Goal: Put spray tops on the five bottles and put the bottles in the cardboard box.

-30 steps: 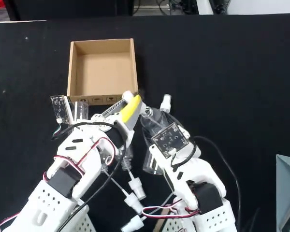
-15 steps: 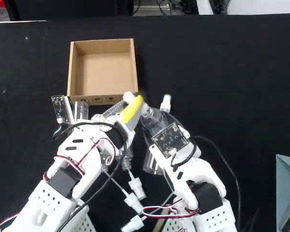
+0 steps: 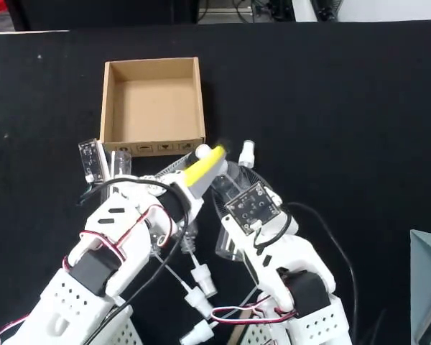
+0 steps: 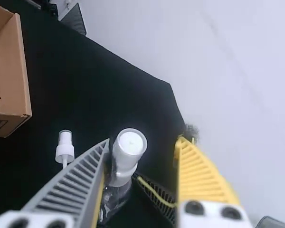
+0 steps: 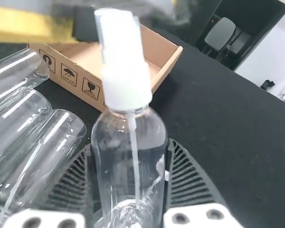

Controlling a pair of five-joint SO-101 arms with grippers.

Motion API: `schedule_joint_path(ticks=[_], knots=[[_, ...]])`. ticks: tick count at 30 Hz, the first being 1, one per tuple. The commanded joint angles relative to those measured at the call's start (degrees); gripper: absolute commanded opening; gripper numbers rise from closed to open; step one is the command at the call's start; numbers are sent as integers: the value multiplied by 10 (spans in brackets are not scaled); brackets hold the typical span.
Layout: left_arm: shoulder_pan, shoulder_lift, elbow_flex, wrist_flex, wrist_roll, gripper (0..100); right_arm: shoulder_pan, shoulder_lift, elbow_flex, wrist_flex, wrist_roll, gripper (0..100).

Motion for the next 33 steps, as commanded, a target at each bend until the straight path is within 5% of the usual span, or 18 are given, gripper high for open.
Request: schedule_joint_path(ticks=[1,16,33], knots=[[-1,-10,-35,-26,14,193,-9,-19,1,-2,6,25],[-23,-11,-41,-27,35,186,-7,-19,-3,-2,2,25],[-86,-158,0,-27,35,134,-9,-19,-3,-14,-20,25]])
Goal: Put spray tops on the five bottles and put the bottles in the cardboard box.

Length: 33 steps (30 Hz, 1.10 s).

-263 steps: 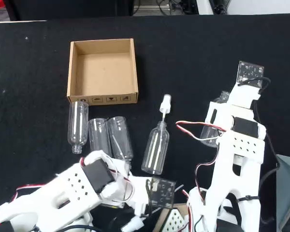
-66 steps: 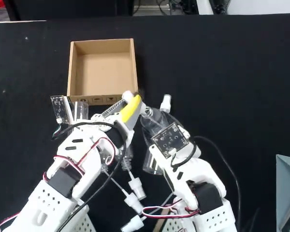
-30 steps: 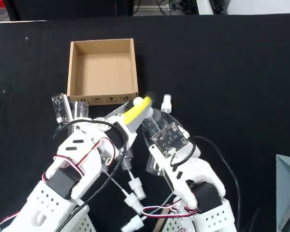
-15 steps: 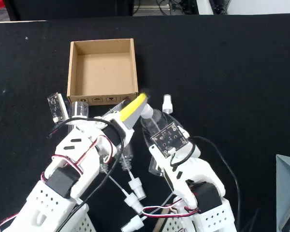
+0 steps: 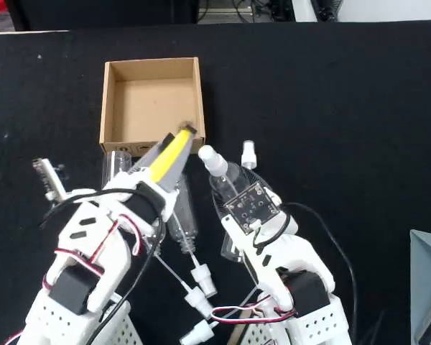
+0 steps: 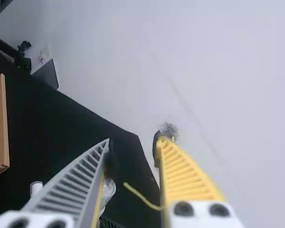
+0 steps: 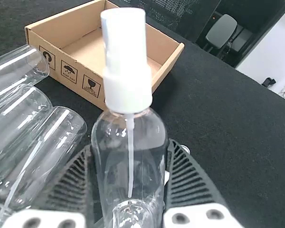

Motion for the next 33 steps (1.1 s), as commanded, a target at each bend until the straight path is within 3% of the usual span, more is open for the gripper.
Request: schedule_joint_path(ticks=[1,12,20,33], knots=[[-29,-17,-11,-14,4,134,-9,-19,-7,-14,-23,25],[-87,-23,19,-11,-1,134,-10,-19,-7,-28,-25,25],[-85,-23,46,-15,-43,134,-10,-19,-16,-39,-82,25],[-82,-18,73,-16,-46,134,-11,-19,-15,-39,-82,26]])
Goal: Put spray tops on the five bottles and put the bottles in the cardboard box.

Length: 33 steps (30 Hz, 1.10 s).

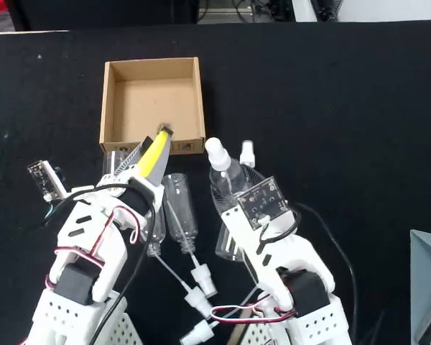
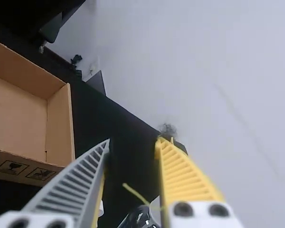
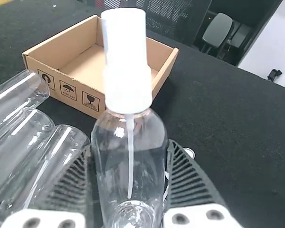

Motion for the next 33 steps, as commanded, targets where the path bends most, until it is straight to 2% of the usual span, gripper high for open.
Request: schedule_joint_path(ticks=[1,9,16,20,33], knots=[[0,-4,-10,-13,-8,134,-11,-19,-15,-19,-6,26],[82,-3,11,-13,-74,134,-49,-19,-13,-15,-5,26],[109,-3,13,-9,-78,134,-53,-19,-11,-15,-3,26],[144,-9,32,-12,-129,134,-53,-19,0,-18,-2,26],[145,-10,26,-11,-134,134,-52,-19,2,-18,-2,26]])
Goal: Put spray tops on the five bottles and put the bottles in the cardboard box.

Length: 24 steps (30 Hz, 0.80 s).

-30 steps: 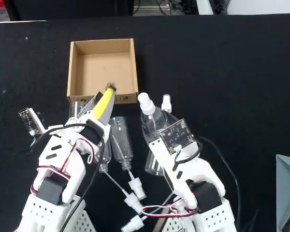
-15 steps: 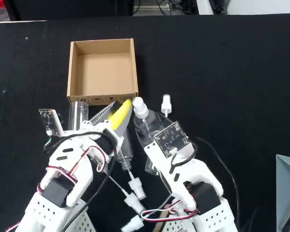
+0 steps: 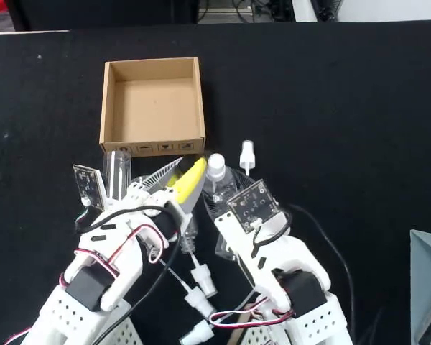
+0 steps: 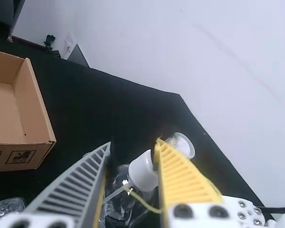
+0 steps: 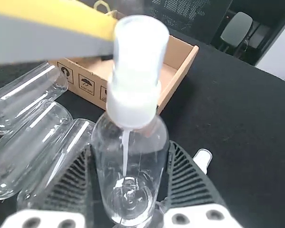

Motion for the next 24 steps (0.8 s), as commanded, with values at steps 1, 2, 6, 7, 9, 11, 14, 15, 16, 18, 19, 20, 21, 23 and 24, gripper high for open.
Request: schedule_joint_path(ticks=[1,2,6,7,9,11,14,15,16,18,19,20,21,23,24], knots=[[13,-2,-16,-9,-4,134,-11,-19,-8,-18,-1,26],[7,-2,-16,-9,-4,134,-11,-19,-8,-18,-1,26],[-25,-2,-21,-11,-4,134,-11,-19,-8,-18,-2,26],[-33,-2,-25,-11,-4,134,-11,-19,-8,-18,-4,26],[-50,-2,-31,-11,-4,134,-11,-19,-10,-18,-5,24],[-63,-2,-31,-11,-4,134,-11,-19,-11,-19,-5,24],[-75,-2,-31,-11,-4,134,-11,-19,-11,-19,-5,24],[-80,-2,-32,-11,-4,134,-11,-19,-11,-19,-5,23],[-85,-2,-35,-11,-4,134,-11,-19,-11,-19,-5,23],[-99,-2,-41,-11,-4,134,-11,-19,-11,-19,-6,22],[-109,-2,-41,-11,-4,134,-11,-19,-11,-19,-11,22],[-119,-2,-42,-11,-7,134,-11,-19,-11,-19,-20,22],[-128,-2,-46,-11,-8,134,-11,-19,-11,-18,-33,22],[-144,-2,-51,-11,-9,134,-11,-19,-11,-18,-41,24],[-150,-2,-58,-11,-9,135,-11,-19,-11,-18,-42,25]])
